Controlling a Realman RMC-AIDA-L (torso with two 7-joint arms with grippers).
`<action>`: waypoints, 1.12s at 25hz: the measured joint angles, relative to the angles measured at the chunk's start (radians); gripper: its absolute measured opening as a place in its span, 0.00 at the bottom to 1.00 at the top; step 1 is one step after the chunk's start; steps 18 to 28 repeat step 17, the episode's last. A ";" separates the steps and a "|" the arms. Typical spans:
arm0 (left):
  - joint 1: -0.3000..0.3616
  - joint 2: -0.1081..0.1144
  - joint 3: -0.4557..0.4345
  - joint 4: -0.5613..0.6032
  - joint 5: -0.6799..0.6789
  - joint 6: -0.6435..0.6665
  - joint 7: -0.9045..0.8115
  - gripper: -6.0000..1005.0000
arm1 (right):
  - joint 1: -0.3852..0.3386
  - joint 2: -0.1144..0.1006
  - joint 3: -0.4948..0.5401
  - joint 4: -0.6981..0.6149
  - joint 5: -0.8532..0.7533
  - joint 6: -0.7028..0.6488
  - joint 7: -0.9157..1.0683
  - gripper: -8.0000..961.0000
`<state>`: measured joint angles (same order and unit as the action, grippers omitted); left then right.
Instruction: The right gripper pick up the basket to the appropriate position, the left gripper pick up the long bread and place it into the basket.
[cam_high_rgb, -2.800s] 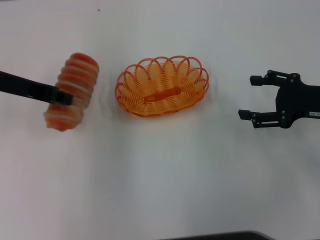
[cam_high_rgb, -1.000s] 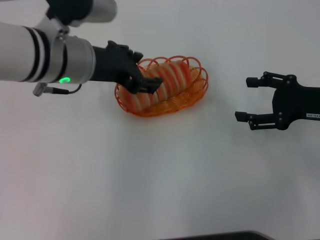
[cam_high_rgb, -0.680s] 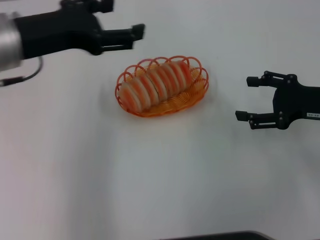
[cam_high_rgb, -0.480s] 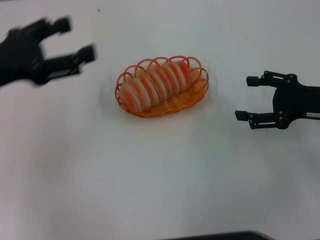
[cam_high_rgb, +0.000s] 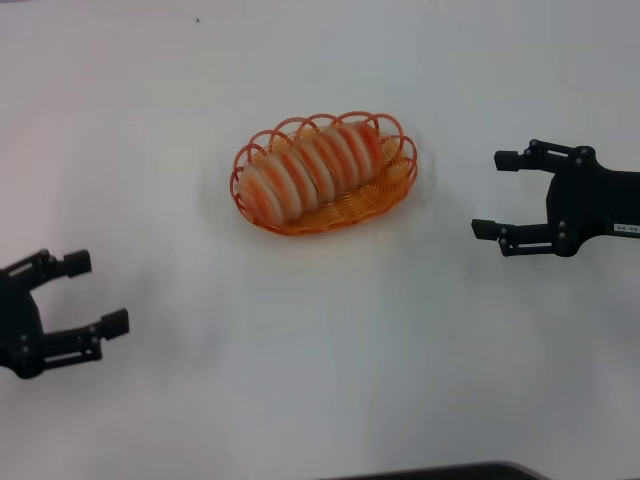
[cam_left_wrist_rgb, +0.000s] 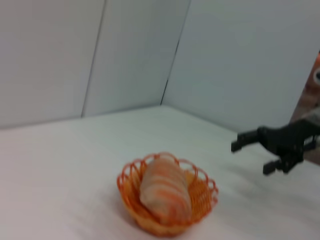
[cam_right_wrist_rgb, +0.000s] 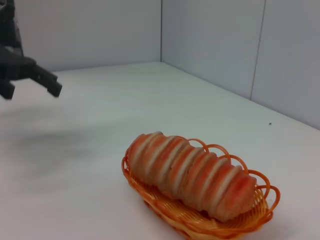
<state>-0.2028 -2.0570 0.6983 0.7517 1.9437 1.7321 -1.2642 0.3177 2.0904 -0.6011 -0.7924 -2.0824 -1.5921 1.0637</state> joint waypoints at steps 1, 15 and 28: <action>0.001 -0.010 0.002 -0.001 0.023 -0.016 0.011 0.93 | 0.000 0.000 -0.001 0.000 0.000 0.002 0.000 0.96; -0.001 -0.052 -0.014 0.033 0.095 -0.054 0.031 0.93 | 0.005 0.000 -0.005 0.004 -0.005 0.011 -0.001 0.96; -0.003 -0.052 -0.014 0.032 0.096 -0.055 0.031 0.93 | 0.007 0.000 -0.005 0.008 -0.005 0.011 -0.001 0.96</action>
